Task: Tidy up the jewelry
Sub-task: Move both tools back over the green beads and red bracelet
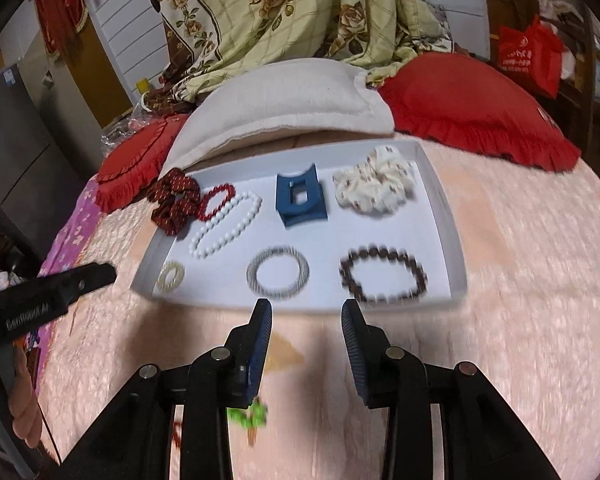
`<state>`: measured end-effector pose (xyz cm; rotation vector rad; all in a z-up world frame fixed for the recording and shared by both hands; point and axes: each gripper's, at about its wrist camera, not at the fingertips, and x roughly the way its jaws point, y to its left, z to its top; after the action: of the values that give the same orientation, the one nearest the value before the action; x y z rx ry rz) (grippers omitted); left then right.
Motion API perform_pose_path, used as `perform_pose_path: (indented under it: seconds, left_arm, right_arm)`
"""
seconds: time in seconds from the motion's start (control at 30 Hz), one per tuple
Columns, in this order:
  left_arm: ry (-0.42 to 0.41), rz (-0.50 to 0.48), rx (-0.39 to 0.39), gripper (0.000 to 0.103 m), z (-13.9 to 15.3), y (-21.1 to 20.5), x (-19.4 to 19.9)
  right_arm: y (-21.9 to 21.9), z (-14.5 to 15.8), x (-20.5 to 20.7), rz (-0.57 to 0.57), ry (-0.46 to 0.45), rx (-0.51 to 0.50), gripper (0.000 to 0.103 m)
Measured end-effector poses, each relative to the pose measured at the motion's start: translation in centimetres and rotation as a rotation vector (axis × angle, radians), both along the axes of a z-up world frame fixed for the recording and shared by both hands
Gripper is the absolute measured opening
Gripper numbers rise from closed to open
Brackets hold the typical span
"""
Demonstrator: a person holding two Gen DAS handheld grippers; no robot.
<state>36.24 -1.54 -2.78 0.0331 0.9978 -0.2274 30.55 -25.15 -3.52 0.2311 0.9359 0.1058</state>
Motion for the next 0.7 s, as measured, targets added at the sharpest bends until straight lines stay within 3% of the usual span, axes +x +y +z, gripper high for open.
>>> perform_pose_path:
  seconds: [0.17, 0.47, 0.7]
  left_arm:
    - [0.009, 0.026, 0.060, 0.025, -2.3, 0.5, -4.1]
    - [0.058, 0.018, 0.014, 0.025, -5.7, 0.3, -8.2]
    - [0.071, 0.023, 0.005, 0.025, -6.5, 0.9, -9.1]
  right_arm:
    - [0.6, -1.2, -2.9, 0.018, 0.024, -0.022, 0.035]
    - [1.4, -3.5, -5.8, 0.061, 0.071, -0.023, 0.035]
    - [4.2, -4.5, -4.6, 0.164, 0.075, -0.031, 0.035]
